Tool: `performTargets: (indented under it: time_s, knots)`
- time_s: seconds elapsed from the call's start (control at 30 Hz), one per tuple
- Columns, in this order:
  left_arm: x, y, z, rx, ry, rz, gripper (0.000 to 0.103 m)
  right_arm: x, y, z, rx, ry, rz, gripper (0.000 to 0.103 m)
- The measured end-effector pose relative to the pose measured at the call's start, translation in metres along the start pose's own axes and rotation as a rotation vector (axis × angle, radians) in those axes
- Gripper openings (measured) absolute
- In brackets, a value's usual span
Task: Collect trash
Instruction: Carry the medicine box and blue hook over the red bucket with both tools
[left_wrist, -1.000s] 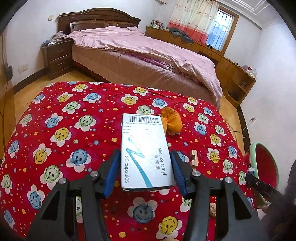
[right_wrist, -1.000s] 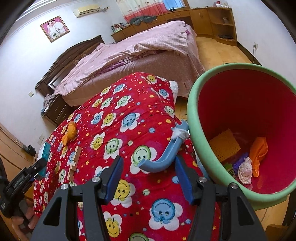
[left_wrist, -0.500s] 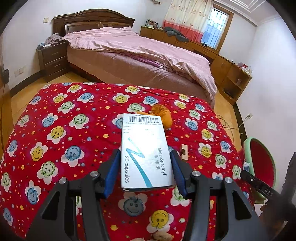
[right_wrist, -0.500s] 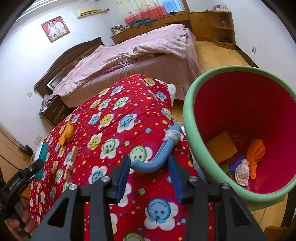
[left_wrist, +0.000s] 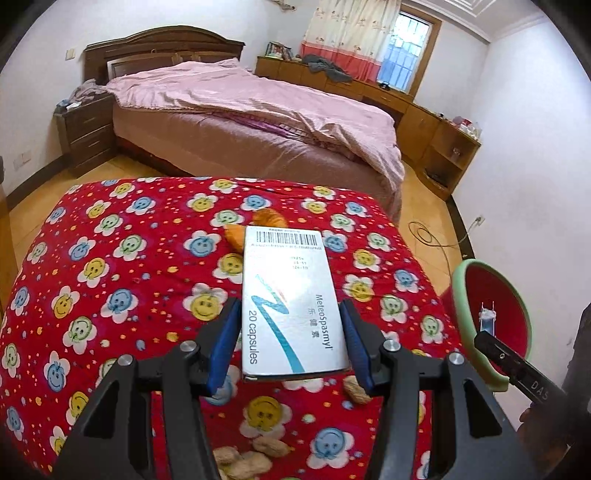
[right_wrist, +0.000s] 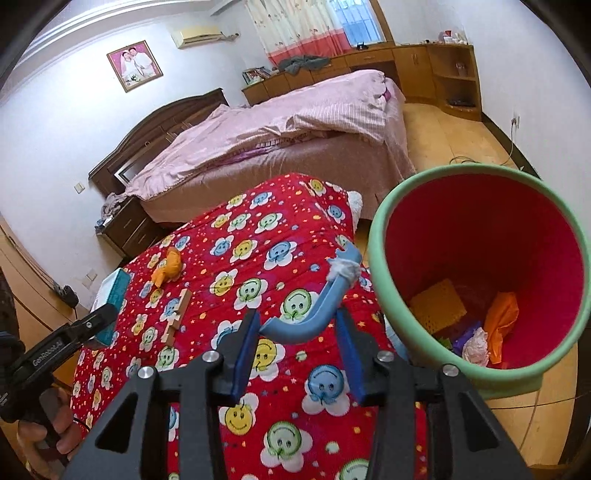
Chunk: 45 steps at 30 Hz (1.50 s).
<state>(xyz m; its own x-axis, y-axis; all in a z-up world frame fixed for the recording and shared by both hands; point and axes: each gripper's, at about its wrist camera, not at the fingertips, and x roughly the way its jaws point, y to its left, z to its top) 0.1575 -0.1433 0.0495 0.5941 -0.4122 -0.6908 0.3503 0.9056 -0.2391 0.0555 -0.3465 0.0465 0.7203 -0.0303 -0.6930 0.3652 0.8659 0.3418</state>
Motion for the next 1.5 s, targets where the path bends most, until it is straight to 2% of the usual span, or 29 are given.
performTargets:
  time_s: [0.37, 0.77, 1.33, 1.5]
  knots:
    - [-0.008, -0.050, 0.000, 0.075, 0.006, -0.051, 0.055, -0.037, -0.020, 0.001, 0.017, -0.060, -0.020, 0.045]
    - [-0.002, -0.115, 0.004, 0.193, 0.018, -0.114, 0.055, -0.069, -0.062, 0.005, 0.069, -0.112, -0.069, 0.045]
    - [0.033, -0.212, -0.014, 0.342, 0.088, -0.229, 0.055, -0.091, -0.123, 0.006, 0.138, -0.133, -0.128, 0.045]
    - [0.054, -0.238, -0.024, 0.368, 0.134, -0.257, 0.055, -0.093, -0.141, 0.008, 0.155, -0.130, -0.136, 0.045]
